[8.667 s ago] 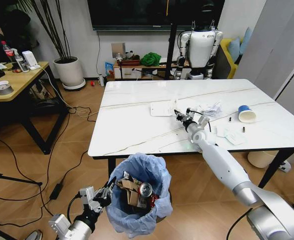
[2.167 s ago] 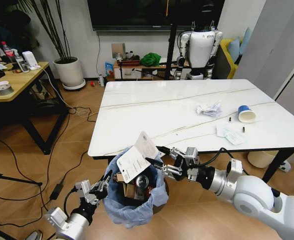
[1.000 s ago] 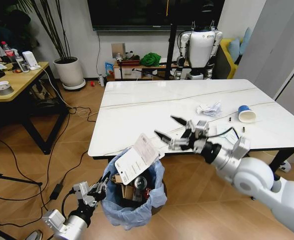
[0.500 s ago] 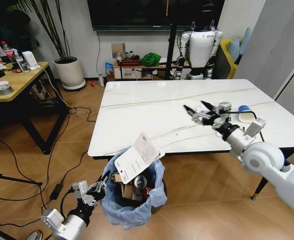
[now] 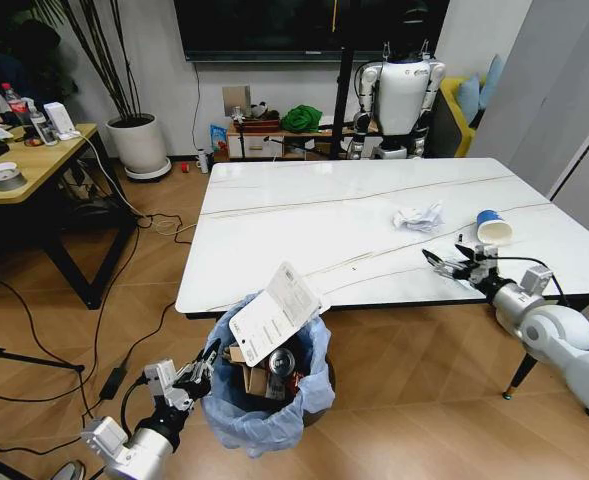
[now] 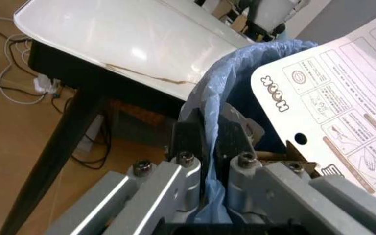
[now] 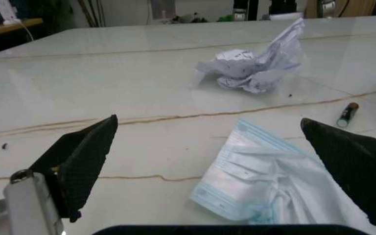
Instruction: Pick up the trash bin and place the trash from the table into it.
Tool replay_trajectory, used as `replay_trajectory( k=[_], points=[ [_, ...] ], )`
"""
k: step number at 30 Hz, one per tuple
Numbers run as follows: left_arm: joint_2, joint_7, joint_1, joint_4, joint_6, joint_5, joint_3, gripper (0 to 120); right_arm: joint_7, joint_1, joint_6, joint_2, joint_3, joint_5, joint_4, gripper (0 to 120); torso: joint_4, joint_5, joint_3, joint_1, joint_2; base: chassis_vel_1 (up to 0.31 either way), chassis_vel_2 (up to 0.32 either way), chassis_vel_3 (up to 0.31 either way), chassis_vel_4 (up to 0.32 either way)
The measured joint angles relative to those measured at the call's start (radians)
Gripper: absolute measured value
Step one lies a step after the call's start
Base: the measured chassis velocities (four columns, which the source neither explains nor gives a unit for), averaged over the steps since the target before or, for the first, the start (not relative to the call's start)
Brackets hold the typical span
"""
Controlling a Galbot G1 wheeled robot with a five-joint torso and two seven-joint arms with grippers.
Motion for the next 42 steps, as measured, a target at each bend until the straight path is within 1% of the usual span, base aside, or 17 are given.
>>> replay_trajectory(
  k=[7, 12, 26, 27, 28, 29, 32, 33, 34, 35, 36, 39, 40, 42],
  points=[
    [0.0, 0.0, -0.002, 0.005, 0.0, -0.001, -0.001, 0, -0.017, 0.017, 0.01, 0.013, -0.016, -0.009, -0.061, 100, -0.0001, 0.0003, 0.0, 0.0, 0.0, 0.0, 0.0, 0.0, 0.0],
    [-0.002, 0.0, -0.002, 0.007, 0.0, -0.001, -0.001, 0, -0.033, 0.06, 0.015, 0.027, -0.042, -0.014, -0.125, 100, 0.0, 0.0003, 0.0, 0.0, 0.0, 0.0, 0.0, 0.0, 0.0],
    [-0.001, -0.001, -0.006, 0.013, 0.001, -0.002, -0.001, 0, -0.065, 0.072, 0.013, 0.036, -0.057, -0.024, -0.189, 100, 0.0, 0.0002, 0.0, 0.0, 0.0, 0.0, 0.0, 0.0, 0.0],
    [0.0, -0.001, -0.006, 0.013, 0.001, -0.002, -0.001, 0, -0.067, 0.072, 0.013, 0.037, -0.059, -0.026, -0.195, 98, 0.0, 0.0002, 0.0, 0.0, 0.0, 0.0, 0.0, 0.0, 0.0],
    [0.0, -0.001, -0.006, 0.013, 0.001, -0.002, -0.001, 0, -0.067, 0.072, 0.013, 0.037, -0.059, -0.026, -0.195, 98, 0.0, 0.0002, 0.0, 0.0, 0.0, 0.0, 0.0, 0.0, 0.0],
    [0.0, -0.001, -0.006, 0.013, 0.001, -0.002, 0.0, 0, -0.069, 0.072, 0.013, 0.04, -0.059, -0.027, -0.201, 91, 0.0, 0.0004, 0.0, 0.0, 0.0, 0.0, 0.0, 0.0, 0.0],
    [0.0, -0.001, -0.005, 0.013, 0.001, -0.002, 0.0, 0, -0.075, 0.071, 0.013, 0.041, -0.059, -0.03, -0.208, 84, 0.0, 0.0003, 0.0, 0.0, 0.0, 0.0, 0.0, 0.0, 0.0],
    [0.0, -0.001, -0.004, 0.013, 0.001, -0.002, 0.0, 0, -0.078, 0.067, 0.015, 0.041, -0.059, -0.032, -0.209, 77, -0.0001, 0.0001, 0.0, 0.0, 0.0, 0.0, 0.0, 0.0, 0.0],
    [0.001, -0.001, -0.004, 0.013, 0.001, -0.002, 0.0, 0, -0.079, 0.065, 0.016, 0.041, -0.059, -0.033, -0.209, 74, 0.0, 0.0, 0.0, 0.0, 0.0, 0.0, 0.0, 0.0, 0.0],
    [0.001, -0.001, -0.004, 0.013, 0.001, -0.002, 0.0, 0, -0.079, 0.065, 0.016, 0.041, -0.059, -0.033, -0.209, 74, 0.0, 0.0, 0.0, 0.0, 0.0, 0.0, 0.0, 0.0, 0.0],
    [0.001, -0.001, -0.004, 0.014, 0.001, -0.002, 0.001, 0, -0.08, 0.063, 0.017, 0.041, -0.058, -0.033, -0.209, 68, 0.0, 0.0, 0.0, 0.0, 0.0, 0.0, 0.0, 0.0, 0.0],
    [0.002, -0.001, -0.006, 0.015, 0.001, -0.003, 0.002, 0, -0.081, 0.058, 0.018, 0.041, -0.056, -0.034, -0.206, 57, 0.0, 0.0, 0.0, 0.0, 0.0, 0.0, 0.0, 0.0, 0.0],
    [0.002, -0.001, -0.007, 0.015, 0.001, -0.003, 0.002, 0, -0.082, 0.055, 0.019, 0.039, -0.055, -0.035, -0.203, 51, 0.0, 0.0, 0.0, 0.0, 0.0, 0.0, 0.0, 0.0, 0.0],
    [0.002, -0.002, -0.007, 0.016, 0.001, -0.003, 0.002, 0, -0.083, 0.051, 0.02, 0.038, -0.054, -0.035, -0.198, 43, -0.0001, 0.0001, 0.0, 0.0, 0.0, 0.0, 0.0, 0.0, 0.0]
  ],
)
